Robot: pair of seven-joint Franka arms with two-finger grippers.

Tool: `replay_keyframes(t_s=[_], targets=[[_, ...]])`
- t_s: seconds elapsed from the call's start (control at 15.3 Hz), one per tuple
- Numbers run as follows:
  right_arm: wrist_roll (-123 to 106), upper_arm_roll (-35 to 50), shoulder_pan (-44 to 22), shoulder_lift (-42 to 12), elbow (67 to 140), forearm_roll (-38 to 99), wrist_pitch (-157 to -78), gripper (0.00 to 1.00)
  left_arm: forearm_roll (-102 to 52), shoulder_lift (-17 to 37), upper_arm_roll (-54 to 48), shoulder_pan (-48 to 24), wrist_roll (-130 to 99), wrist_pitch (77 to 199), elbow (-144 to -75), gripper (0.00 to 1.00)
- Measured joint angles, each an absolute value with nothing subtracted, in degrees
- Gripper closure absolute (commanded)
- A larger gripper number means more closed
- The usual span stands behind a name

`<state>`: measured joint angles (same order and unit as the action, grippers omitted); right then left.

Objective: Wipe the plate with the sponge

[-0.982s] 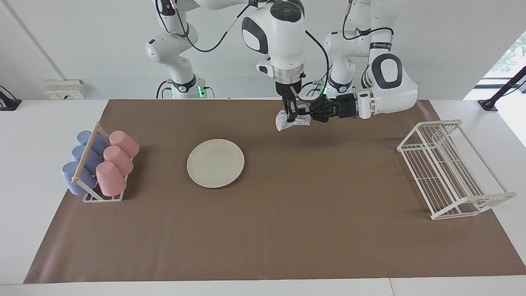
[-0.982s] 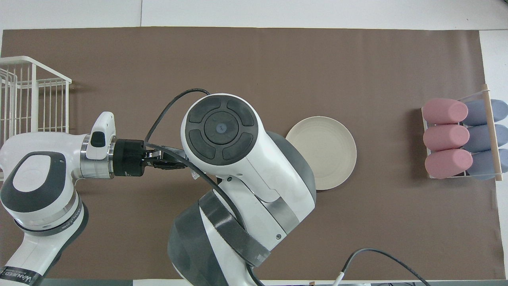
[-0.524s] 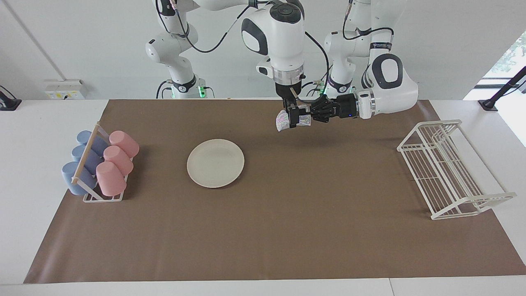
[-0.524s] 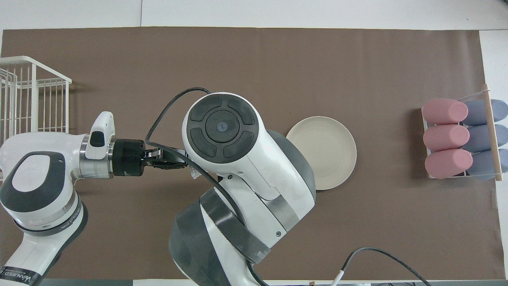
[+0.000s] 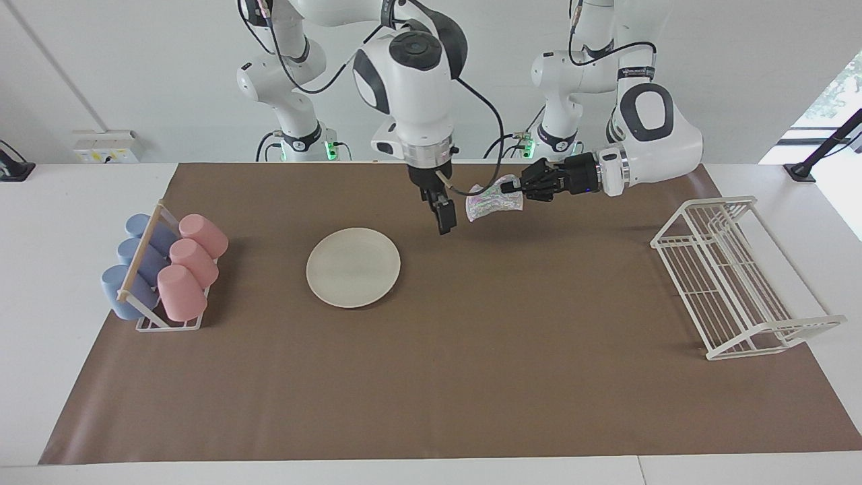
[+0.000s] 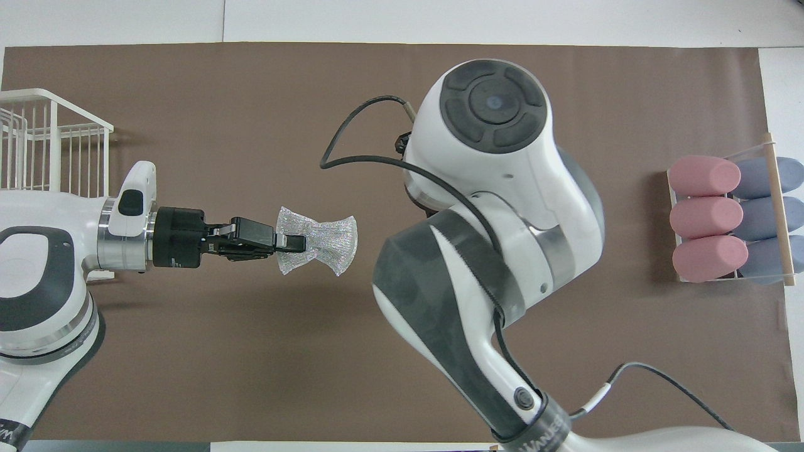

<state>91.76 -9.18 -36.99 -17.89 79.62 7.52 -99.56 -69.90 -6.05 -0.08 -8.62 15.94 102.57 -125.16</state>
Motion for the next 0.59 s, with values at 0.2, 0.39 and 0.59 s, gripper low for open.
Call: replay_keyframes(t_s=[0.2,0.39,0.59], targets=[[72.46,-9.44,-30.48,-15.47,79.80,7.47,-95.50,0.00,-60.96,-6.72,0.00,-7.33,8.81,102.62,-120.79,1.00],[54.98,-9.53,-23.68,-12.31,79.92,7.44,-92.40,0.00,-49.09,-7.19,-0.01,-6.89,2.01,102.46,-116.41,1.00],[39.61,-9.55,-19.84,-9.14,80.17,6.36,-90.25,0.00,-36.28,-7.19,-0.15,-6.90,-1.21,101.00,-113.08,1.00]])
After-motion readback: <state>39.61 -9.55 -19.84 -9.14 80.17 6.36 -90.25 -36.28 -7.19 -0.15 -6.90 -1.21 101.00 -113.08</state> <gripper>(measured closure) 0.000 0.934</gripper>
